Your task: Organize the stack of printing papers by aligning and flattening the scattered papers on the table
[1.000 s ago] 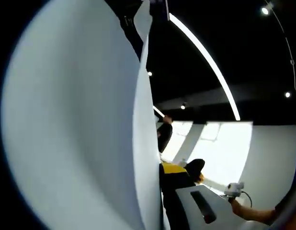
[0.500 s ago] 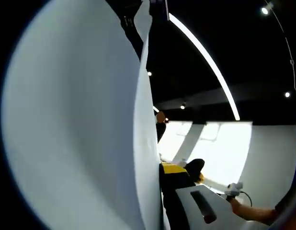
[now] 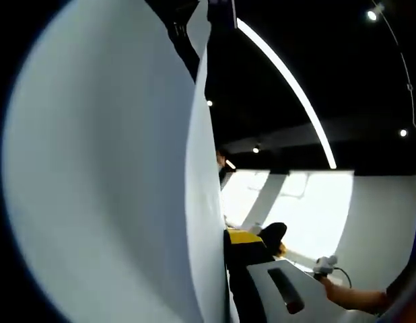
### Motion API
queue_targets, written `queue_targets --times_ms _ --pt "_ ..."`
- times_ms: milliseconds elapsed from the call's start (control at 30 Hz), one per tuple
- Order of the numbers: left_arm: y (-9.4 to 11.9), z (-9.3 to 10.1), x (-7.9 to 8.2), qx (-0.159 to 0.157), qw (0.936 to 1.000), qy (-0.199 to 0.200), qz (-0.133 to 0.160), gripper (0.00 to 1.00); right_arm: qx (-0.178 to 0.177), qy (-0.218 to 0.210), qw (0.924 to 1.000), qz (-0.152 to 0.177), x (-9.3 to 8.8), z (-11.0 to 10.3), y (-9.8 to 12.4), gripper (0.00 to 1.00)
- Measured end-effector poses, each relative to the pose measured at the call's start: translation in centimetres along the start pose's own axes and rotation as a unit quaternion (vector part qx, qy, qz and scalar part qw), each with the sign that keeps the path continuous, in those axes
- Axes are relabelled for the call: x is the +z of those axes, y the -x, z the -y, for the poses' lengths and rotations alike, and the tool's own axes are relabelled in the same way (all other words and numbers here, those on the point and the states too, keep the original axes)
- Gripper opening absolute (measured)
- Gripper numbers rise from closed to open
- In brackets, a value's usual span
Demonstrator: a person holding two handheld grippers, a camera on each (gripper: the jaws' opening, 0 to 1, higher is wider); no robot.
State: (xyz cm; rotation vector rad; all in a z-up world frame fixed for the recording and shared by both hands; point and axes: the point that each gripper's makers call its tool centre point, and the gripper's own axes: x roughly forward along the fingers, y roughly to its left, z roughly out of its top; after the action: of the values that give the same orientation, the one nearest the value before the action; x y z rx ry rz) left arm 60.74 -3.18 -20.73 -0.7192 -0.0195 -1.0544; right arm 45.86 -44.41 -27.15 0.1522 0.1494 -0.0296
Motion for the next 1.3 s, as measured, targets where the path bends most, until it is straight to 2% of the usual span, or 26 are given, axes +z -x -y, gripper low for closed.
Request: queue_targets --times_ms 67,167,267,400,533,633,767,933,1033,1167,1300 --pt "0.0 0.0 0.0 0.000 1.0000 0.000 0.000 0.06 0.016 -0.017 0.9997 -0.001 0.0 -0.2 -0.1 0.66" --pt "0.0 0.1 -0.1 0.000 1.0000 -0.001 0.000 0.06 0.013 -0.024 0.9996 0.008 0.4 0.7 -0.1 0.66" --pt "0.0 0.2 -0.1 0.000 1.0000 0.001 0.000 0.06 0.015 -0.042 0.9988 0.023 0.9 0.3 -0.1 0.66" --pt "0.0 0.2 -0.1 -0.001 1.0000 0.001 0.000 0.06 0.012 -0.049 0.9984 0.025 1.0 0.3 -0.2 0.66" --pt "0.0 0.2 -0.2 -0.001 1.0000 0.001 -0.002 0.06 0.006 -0.032 0.9994 0.015 0.8 0.6 -0.8 0.66" --pt "-0.1 0.2 -0.2 -0.001 1.0000 0.000 -0.003 0.06 0.005 -0.027 0.9996 0.006 0.8 2.6 -1.7 0.67" --pt "-0.1 0.2 -0.2 0.000 1.0000 -0.001 -0.002 0.06 -0.012 -0.001 0.9999 -0.002 0.8 3.8 -2.2 0.67" --pt "-0.1 0.2 -0.2 -0.001 1.0000 0.000 -0.002 0.06 -0.002 0.020 0.9998 -0.003 0.8 2.3 -2.6 0.68" --pt "-0.1 0.2 -0.2 -0.001 1.0000 -0.002 -0.004 0.06 0.004 0.030 0.9995 -0.002 1.0 3.0 -3.1 0.70" --pt "-0.1 0.3 -0.2 -0.002 1.0000 0.000 -0.004 0.06 0.017 0.039 0.9991 -0.004 1.0 2.0 -3.5 0.72" --pt "-0.1 0.3 -0.2 -0.002 1.0000 0.000 -0.004 0.06 0.021 0.052 0.9982 -0.020 0.6 3.2 -4.3 0.73"
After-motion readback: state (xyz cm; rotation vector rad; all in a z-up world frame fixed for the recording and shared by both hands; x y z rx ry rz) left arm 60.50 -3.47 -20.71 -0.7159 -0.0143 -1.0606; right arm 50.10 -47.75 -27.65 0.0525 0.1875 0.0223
